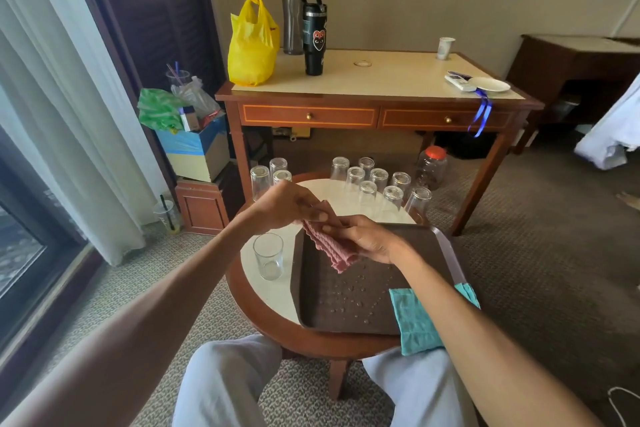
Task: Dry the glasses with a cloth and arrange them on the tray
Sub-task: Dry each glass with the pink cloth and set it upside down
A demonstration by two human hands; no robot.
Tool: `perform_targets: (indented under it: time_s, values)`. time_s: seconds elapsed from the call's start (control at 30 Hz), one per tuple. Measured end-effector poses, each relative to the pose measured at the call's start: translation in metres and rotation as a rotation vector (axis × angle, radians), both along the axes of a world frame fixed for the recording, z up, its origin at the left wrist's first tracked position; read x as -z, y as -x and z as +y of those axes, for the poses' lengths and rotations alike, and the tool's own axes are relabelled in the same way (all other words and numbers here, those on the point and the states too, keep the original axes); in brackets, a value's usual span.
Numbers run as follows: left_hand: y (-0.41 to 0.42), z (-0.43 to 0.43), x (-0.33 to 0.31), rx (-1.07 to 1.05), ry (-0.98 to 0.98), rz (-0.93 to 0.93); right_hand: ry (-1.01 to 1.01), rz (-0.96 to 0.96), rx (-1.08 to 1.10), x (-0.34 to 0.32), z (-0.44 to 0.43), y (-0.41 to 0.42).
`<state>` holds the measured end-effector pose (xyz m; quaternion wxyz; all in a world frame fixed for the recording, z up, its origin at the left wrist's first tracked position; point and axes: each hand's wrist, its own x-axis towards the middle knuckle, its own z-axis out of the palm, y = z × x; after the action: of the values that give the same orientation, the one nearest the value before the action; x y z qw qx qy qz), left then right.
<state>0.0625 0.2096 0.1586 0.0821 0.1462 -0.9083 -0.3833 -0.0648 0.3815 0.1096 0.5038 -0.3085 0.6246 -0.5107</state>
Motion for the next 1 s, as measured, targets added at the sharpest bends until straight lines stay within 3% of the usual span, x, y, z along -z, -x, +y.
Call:
perform_targets:
  time_s: [0.1,0.2,0.43,0.53,0.73,1.0]
  values:
    - [-0.008,-0.011,0.008,-0.097,-0.012,0.094,0.007,0.005,-0.008,0.003,-0.009,-0.002]
    - [-0.022,-0.029,0.020,-0.206,-0.160,0.135,-0.009,0.004,0.095,0.008,-0.017,-0.003]
    - [-0.048,-0.048,0.064,-0.110,-0.007,-0.350,-0.098,0.033,0.241,0.031,-0.024,0.006]
    - [-0.047,-0.047,0.088,-0.108,0.110,-0.440,-0.111,0.084,0.254,0.038,-0.034,0.000]
    - [-0.047,-0.049,0.123,-0.228,0.102,-0.277,-0.076,0.144,0.269,0.045,-0.042,-0.009]
    - [-0.038,-0.047,0.106,-0.286,0.026,-0.039,-0.019,0.044,0.274,0.035,-0.034,-0.004]
